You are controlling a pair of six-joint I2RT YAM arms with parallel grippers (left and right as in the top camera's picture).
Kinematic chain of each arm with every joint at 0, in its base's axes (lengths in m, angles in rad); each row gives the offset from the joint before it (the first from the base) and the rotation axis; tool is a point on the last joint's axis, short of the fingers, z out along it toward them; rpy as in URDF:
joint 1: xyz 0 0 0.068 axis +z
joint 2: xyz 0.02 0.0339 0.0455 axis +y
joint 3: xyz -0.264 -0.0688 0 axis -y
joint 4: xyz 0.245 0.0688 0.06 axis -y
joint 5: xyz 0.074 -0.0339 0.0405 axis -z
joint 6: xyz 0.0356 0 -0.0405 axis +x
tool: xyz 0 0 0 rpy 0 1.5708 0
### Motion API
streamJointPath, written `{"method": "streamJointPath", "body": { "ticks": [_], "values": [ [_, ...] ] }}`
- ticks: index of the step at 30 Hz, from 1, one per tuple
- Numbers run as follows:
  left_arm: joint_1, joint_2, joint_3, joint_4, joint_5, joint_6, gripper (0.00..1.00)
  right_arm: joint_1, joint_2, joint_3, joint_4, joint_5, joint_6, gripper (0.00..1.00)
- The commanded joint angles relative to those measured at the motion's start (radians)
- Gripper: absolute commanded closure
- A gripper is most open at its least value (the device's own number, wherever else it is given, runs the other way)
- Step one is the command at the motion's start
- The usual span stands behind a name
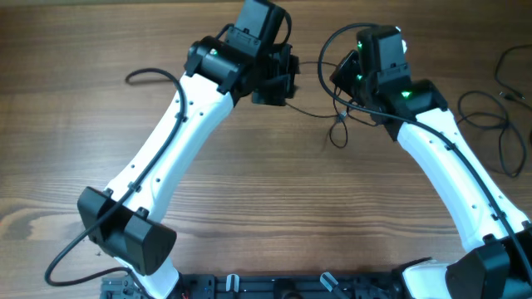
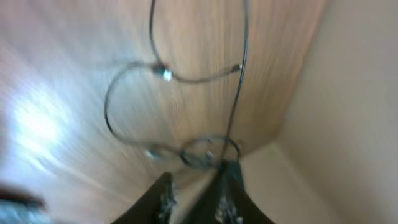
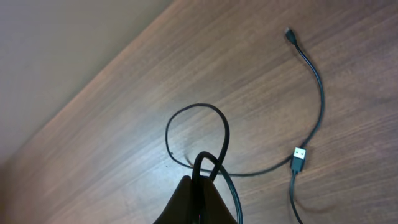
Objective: Untangle cables
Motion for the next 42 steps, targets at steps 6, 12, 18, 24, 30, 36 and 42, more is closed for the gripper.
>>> {"method": "streamJointPath", "body": {
  "ticks": [6,12,18,24,30,36,42],
  "values": [
    [-0.053,0.015,0.006,-0.002,-0.336,1.812,0.0,0.002,0.011,0.004,0.088,0.009,-0.08,0.96],
    [-0.053,0.015,0.006,0.082,-0.093,2.219,0.18,0.002,0.01,0.004,0.223,-0.105,-0.142,0.96],
    [-0.052,0.014,0.006,0.11,0.024,2.321,0.27,0.002,-0.021,0.006,0.232,-0.18,-0.192,0.96],
    [-0.053,0.015,0.006,0.195,0.079,2.317,0.39,0.001,-0.049,0.006,0.216,-0.169,-0.231,0.96],
    [-0.053,0.014,0.006,0.217,0.079,2.225,0.4,-0.027,-0.045,0.006,0.166,-0.226,-0.003,0.96],
    [-0.053,0.014,0.006,0.174,0.079,2.225,0.4,-0.035,-0.047,0.006,0.303,-0.568,0.434,0.96],
    [-0.052,0.014,0.006,0.147,0.077,2.226,0.39,-0.063,-0.046,0.006,0.272,-0.397,0.429,0.52]
  ]
}}
